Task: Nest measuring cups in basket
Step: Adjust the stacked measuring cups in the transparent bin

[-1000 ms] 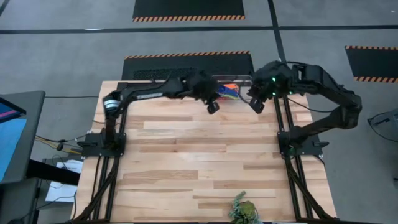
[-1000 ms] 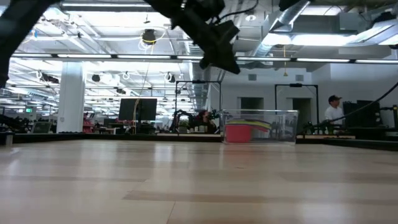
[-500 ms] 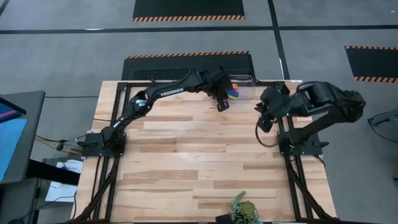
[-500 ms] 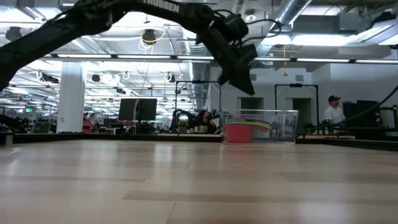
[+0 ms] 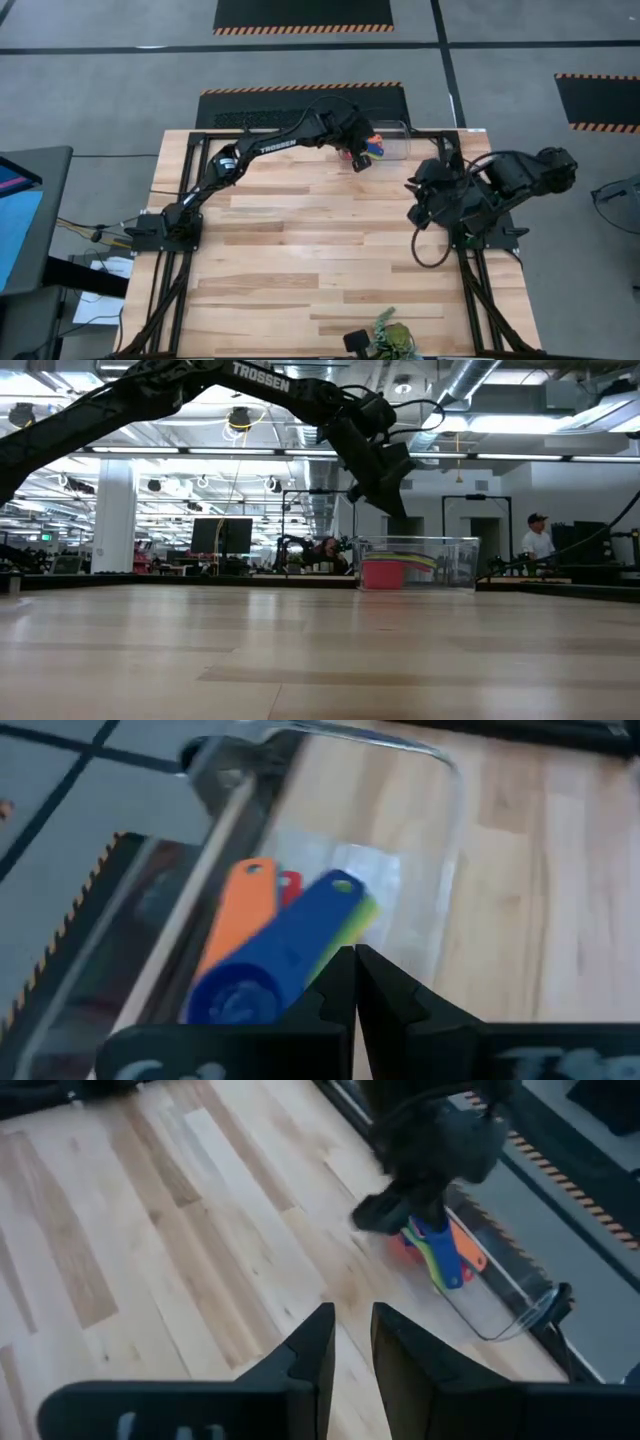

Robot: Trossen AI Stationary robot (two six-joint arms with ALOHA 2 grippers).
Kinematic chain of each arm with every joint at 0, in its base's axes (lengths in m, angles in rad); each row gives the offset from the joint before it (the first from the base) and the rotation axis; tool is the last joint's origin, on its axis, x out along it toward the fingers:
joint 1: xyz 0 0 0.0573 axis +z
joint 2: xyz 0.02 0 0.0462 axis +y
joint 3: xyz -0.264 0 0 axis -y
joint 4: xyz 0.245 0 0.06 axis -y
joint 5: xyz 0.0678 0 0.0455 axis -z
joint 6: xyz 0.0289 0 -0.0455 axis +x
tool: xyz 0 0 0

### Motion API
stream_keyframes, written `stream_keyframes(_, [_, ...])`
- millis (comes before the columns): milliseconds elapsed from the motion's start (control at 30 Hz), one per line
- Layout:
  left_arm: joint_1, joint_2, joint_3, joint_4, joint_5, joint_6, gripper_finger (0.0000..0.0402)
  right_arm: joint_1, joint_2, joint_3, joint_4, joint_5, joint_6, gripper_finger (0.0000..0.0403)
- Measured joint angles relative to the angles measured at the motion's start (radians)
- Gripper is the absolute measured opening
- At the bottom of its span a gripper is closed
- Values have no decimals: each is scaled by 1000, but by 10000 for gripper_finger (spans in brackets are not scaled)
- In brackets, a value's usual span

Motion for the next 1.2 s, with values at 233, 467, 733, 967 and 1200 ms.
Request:
stream_keyframes(233, [30,-1,-22,-96,42,-57,0,11,32,0,-41,97,10,93])
stream_keyframes(467, [11,-65,13,-316,122,-81,0,-139,31,0,-45,148,-132,93])
stream_keyframes(733, [-6,-186,16,-546,55,-7,0,-521,50,1,127,-2,-509,93])
stream_keyframes(967, [-4,-217,16,-725,-11,-29,0,-915,174,1,344,-441,-937,93])
stream_keyframes(1200, [-4,-216,-43,-875,-162,-90,0,-1129,387,0,264,-653,-1204,93])
